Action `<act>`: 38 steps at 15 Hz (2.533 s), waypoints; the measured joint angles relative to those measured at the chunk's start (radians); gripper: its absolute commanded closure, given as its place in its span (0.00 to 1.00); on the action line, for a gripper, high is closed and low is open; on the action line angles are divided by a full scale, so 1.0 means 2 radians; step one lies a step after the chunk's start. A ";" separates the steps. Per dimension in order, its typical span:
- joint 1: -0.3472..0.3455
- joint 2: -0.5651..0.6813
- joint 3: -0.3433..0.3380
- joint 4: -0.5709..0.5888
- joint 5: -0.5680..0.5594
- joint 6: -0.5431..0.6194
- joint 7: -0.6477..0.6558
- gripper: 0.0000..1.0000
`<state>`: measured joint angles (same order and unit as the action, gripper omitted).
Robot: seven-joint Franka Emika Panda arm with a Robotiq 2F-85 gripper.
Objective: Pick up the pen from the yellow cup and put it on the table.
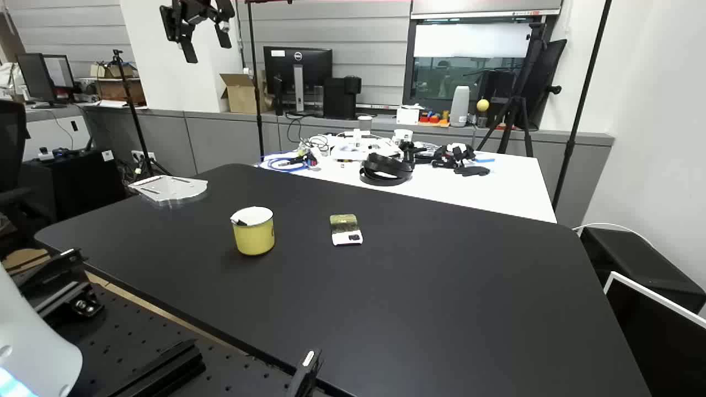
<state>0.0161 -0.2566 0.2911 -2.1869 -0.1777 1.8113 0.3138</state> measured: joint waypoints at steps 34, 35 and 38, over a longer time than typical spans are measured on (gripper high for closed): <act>0.020 0.130 -0.043 0.046 -0.030 -0.035 -0.001 0.00; 0.022 0.142 -0.046 0.052 -0.029 -0.039 -0.001 0.00; 0.029 0.176 -0.053 0.066 -0.028 -0.046 -0.001 0.00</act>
<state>0.0736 0.0944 0.1852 -2.0544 -0.2336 1.7186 0.3115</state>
